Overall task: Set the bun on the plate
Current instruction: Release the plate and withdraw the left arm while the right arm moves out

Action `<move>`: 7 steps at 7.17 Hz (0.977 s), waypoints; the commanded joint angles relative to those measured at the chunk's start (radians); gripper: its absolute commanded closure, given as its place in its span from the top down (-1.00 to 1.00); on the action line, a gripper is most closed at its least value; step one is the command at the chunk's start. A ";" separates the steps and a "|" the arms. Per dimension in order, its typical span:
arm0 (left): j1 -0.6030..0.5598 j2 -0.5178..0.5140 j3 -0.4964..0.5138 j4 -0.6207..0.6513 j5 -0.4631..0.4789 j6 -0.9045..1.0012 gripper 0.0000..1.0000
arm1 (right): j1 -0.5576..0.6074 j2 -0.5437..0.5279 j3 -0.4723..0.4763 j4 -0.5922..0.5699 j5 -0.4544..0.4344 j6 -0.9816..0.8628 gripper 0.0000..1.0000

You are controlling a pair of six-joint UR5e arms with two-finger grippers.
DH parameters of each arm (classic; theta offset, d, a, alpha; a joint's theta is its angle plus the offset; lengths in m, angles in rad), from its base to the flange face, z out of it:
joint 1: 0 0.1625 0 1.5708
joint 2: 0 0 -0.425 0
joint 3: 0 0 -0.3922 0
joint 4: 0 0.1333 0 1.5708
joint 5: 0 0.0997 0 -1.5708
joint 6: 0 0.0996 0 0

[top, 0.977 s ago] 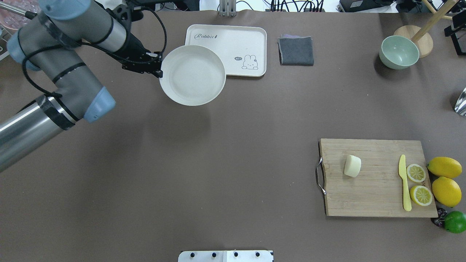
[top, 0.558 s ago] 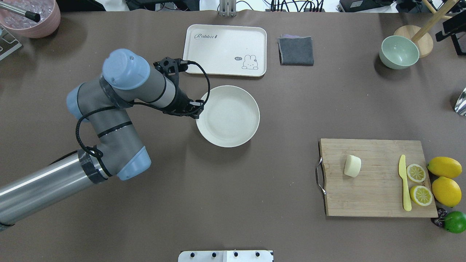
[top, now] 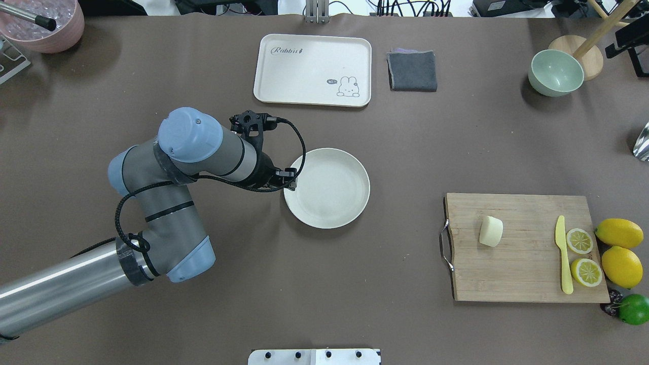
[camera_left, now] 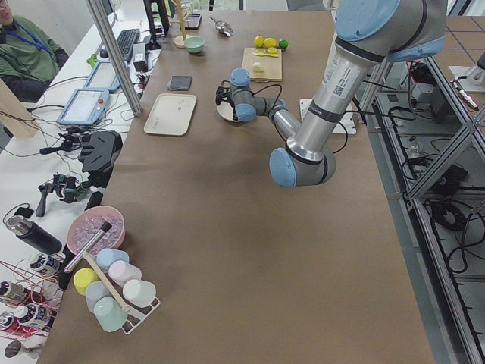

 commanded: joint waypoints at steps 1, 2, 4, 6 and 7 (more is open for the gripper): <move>-0.089 0.050 -0.051 -0.033 -0.033 0.030 0.96 | -0.023 0.021 -0.001 -0.003 0.007 0.023 1.00; -0.172 0.055 -0.051 -0.027 -0.084 0.047 0.96 | -0.046 0.025 -0.001 -0.003 0.007 0.025 1.00; -0.374 0.099 -0.044 -0.017 -0.214 0.288 0.96 | -0.070 0.022 0.003 0.000 0.008 0.025 1.00; -0.563 0.132 0.022 0.032 -0.329 0.522 0.96 | -0.170 0.019 0.020 0.001 0.001 0.124 1.00; -0.635 0.141 0.080 0.052 -0.375 0.647 0.96 | -0.227 0.022 0.039 0.012 -0.007 0.226 1.00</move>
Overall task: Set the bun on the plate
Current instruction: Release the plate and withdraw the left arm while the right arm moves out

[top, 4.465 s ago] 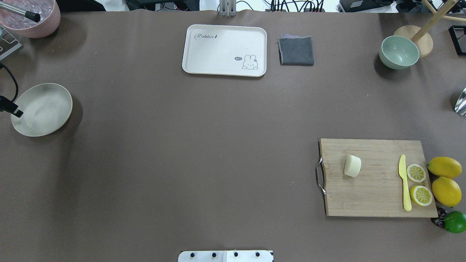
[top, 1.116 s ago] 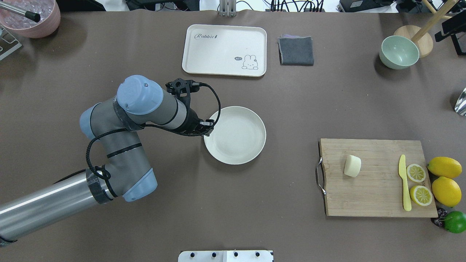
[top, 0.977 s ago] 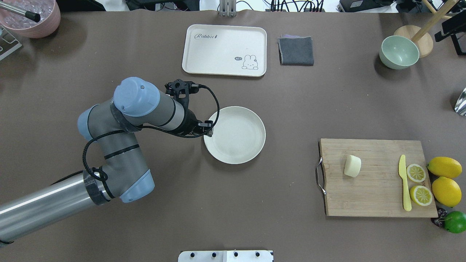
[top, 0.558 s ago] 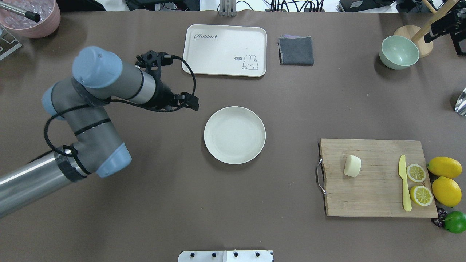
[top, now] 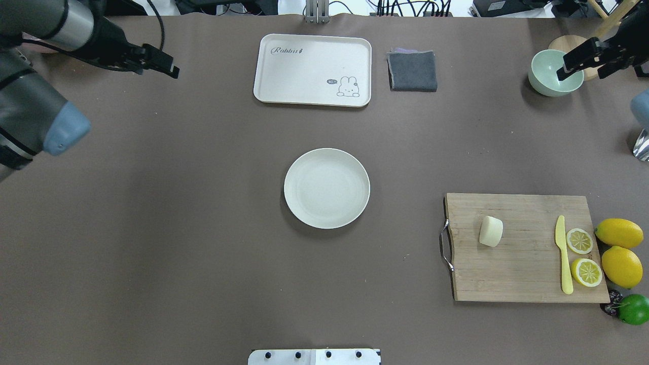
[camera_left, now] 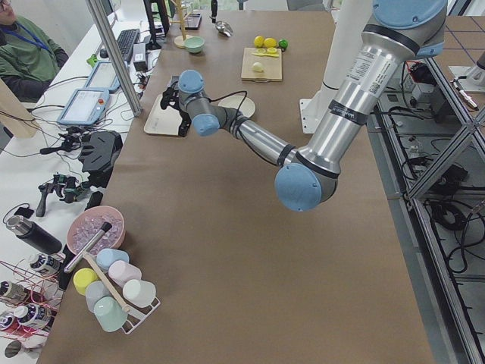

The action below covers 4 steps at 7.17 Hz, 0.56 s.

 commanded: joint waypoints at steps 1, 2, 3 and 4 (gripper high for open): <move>-0.142 0.015 0.115 0.029 -0.069 0.232 0.96 | -0.119 -0.008 0.037 0.008 -0.036 0.133 1.00; -0.187 0.036 0.119 0.029 -0.073 0.277 0.96 | -0.180 -0.011 0.058 0.010 -0.048 0.171 1.00; -0.214 0.047 0.117 0.028 -0.111 0.293 0.96 | -0.230 -0.029 0.104 0.010 -0.068 0.249 1.00; -0.231 0.050 0.114 0.026 -0.124 0.293 0.96 | -0.280 -0.081 0.158 0.010 -0.077 0.297 1.00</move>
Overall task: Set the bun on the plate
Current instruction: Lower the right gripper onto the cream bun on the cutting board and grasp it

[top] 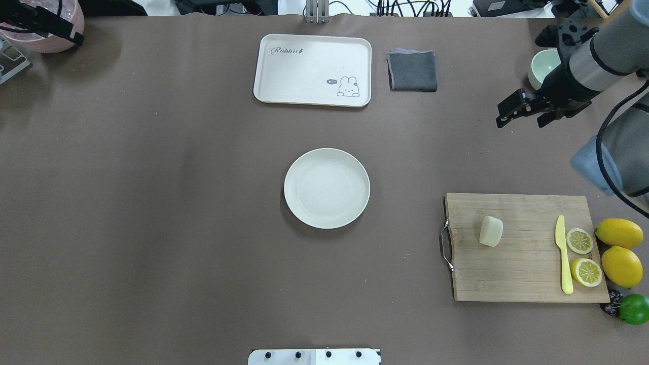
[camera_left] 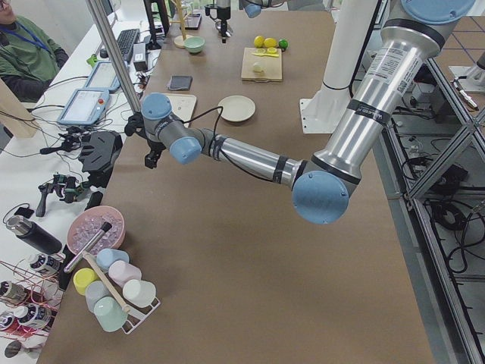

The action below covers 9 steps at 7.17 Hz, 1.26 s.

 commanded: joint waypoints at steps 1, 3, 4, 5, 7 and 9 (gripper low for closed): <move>-0.045 0.017 -0.002 -0.003 -0.026 0.017 0.96 | -0.128 -0.090 0.113 0.000 -0.083 0.169 1.00; -0.067 0.052 -0.037 -0.006 -0.028 0.024 0.96 | -0.260 -0.107 0.129 0.000 -0.176 0.330 1.00; -0.082 0.055 -0.041 -0.004 -0.037 0.037 0.95 | -0.327 -0.110 0.140 0.000 -0.238 0.413 1.00; -0.093 0.055 -0.039 -0.004 -0.039 0.037 0.95 | -0.357 -0.142 0.149 -0.001 -0.247 0.423 1.00; -0.093 0.055 -0.038 -0.003 -0.026 0.038 0.95 | -0.373 -0.207 0.154 0.000 -0.283 0.422 1.00; -0.093 0.073 -0.044 -0.004 -0.023 0.038 0.95 | -0.396 -0.210 0.152 0.000 -0.298 0.420 1.00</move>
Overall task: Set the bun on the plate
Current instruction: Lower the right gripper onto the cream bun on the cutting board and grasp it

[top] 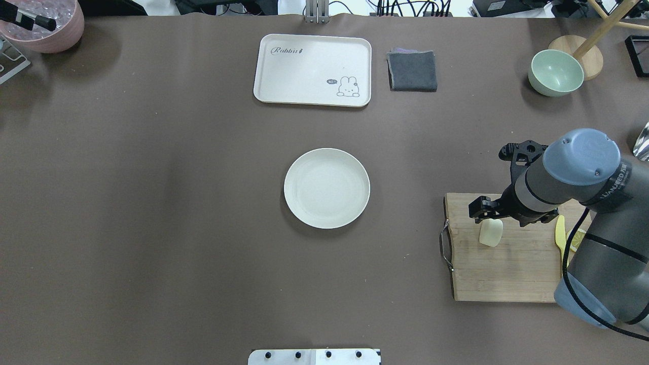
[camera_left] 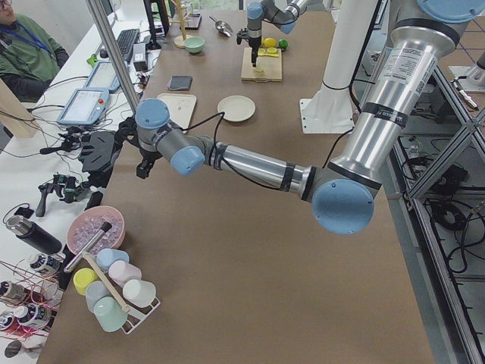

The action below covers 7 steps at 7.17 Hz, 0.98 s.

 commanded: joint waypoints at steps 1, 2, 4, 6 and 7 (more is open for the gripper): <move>0.000 0.027 -0.008 -0.003 0.003 0.008 0.95 | -0.021 -0.005 0.000 0.000 -0.009 0.000 1.00; 0.000 0.030 -0.007 -0.003 0.004 0.021 0.95 | -0.027 -0.002 -0.001 0.000 -0.011 0.000 1.00; 0.000 0.047 -0.023 -0.004 0.024 0.022 0.95 | -0.033 0.003 -0.003 0.000 -0.028 0.003 0.68; 0.000 0.059 -0.036 -0.004 0.026 0.022 0.95 | -0.042 0.003 -0.009 0.000 -0.029 0.005 -0.17; 0.000 0.085 -0.083 -0.003 0.026 0.020 0.95 | -0.047 0.004 -0.007 0.000 -0.025 0.002 -0.83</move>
